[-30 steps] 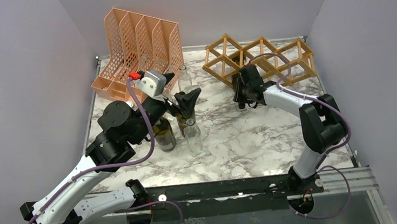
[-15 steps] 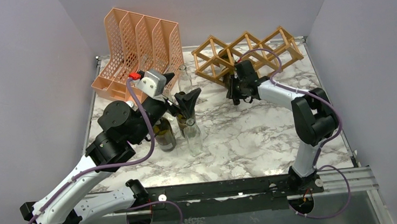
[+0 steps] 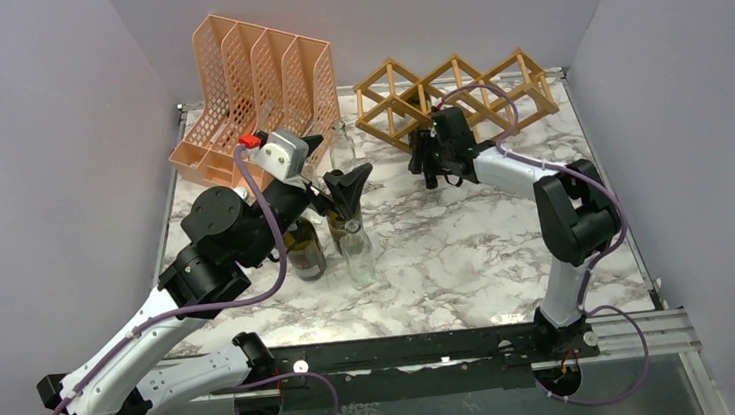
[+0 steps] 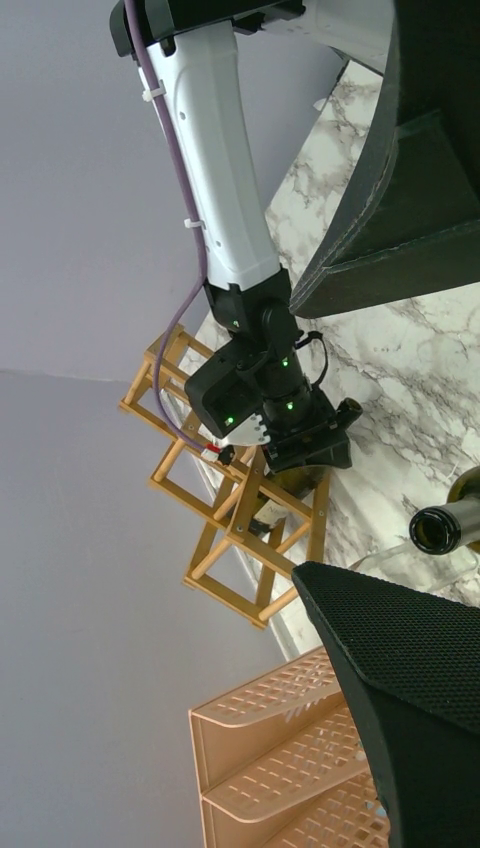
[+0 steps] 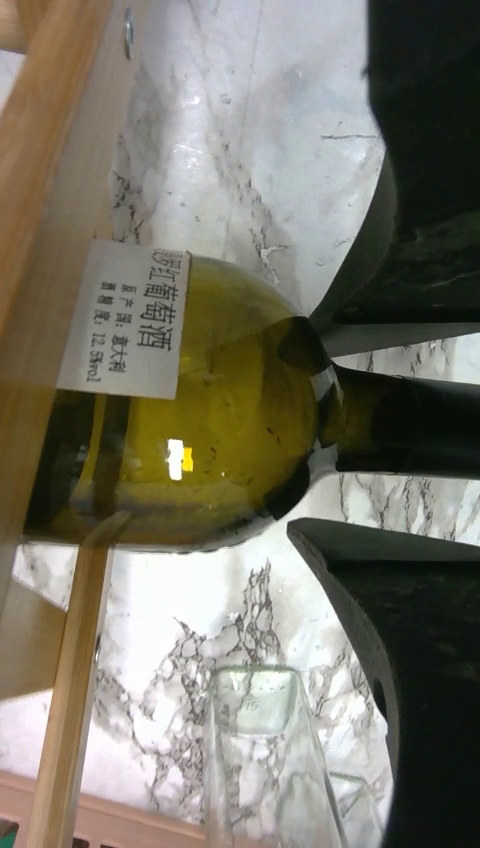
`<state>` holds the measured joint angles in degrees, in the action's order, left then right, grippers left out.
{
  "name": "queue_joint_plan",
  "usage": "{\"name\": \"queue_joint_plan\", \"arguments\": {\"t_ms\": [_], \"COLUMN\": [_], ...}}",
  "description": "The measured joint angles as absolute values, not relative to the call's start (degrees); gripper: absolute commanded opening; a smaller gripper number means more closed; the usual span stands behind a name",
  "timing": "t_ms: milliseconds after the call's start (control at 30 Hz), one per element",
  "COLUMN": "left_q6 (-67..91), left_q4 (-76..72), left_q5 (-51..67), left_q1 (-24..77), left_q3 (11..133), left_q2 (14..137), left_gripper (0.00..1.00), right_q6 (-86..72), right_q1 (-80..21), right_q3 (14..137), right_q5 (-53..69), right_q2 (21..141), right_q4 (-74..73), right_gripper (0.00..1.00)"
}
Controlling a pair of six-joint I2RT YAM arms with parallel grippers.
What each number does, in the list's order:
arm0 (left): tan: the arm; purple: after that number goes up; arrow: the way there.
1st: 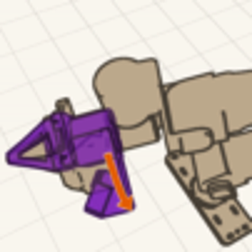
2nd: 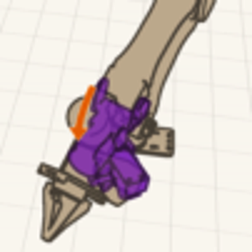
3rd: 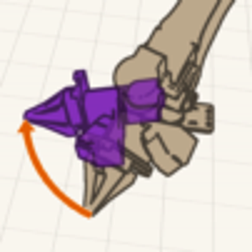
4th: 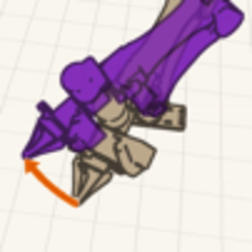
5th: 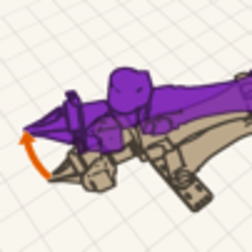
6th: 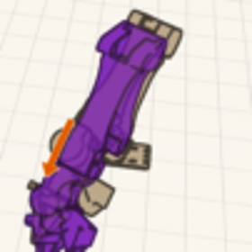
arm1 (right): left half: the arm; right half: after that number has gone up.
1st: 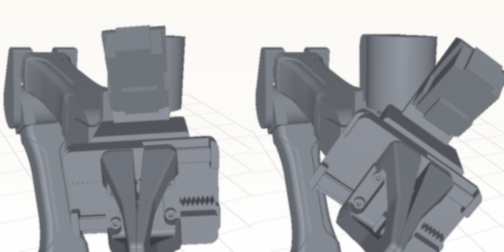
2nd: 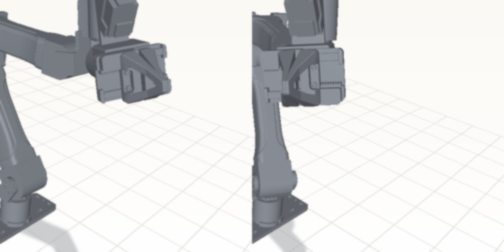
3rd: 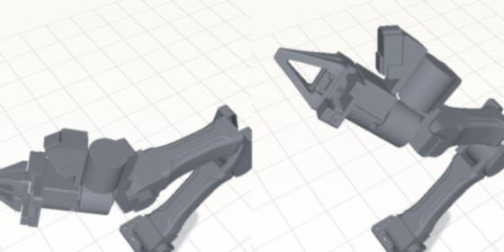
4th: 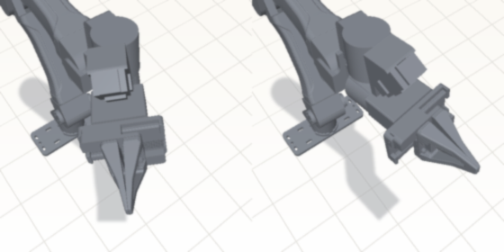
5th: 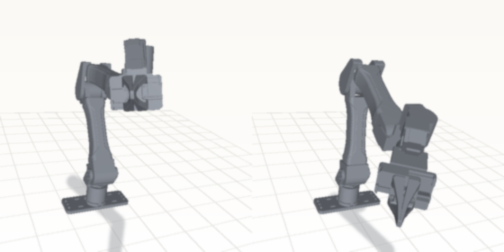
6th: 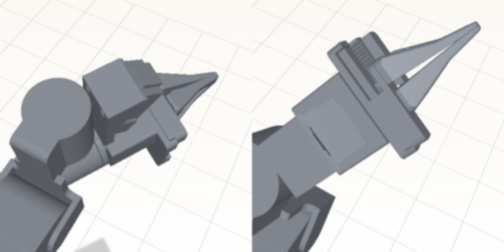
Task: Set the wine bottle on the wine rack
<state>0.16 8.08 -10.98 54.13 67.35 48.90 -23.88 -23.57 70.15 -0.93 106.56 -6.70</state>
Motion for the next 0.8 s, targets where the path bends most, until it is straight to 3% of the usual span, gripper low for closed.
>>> {"name": "queue_joint_plan", "arguments": {"t_ms": [233,500,800], "left_q6": [0.16,0.16,-0.80], "left_q4": [8.10,9.43,9.52], "left_q5": [-11.00,-12.32,-17.87], "left_q1": [54.13,54.13,54.13], "left_q3": [67.35,67.35,67.35], "left_q2": [48.90,48.88,47.00], "left_gripper": [0.99,0.99,0.99], "right_q6": [-24.73,-25.19,-18.02], "right_q1": [-23.57,-23.57,-24.36], "right_q3": [69.43,66.15,59.90], "right_q5": [-1.08,-1.34,18.76], "right_q2": [102.74,90.80,77.49], "right_q4": [-4.95,-7.07,-5.41], "right_gripper": [0.80,0.80,0.75]}}
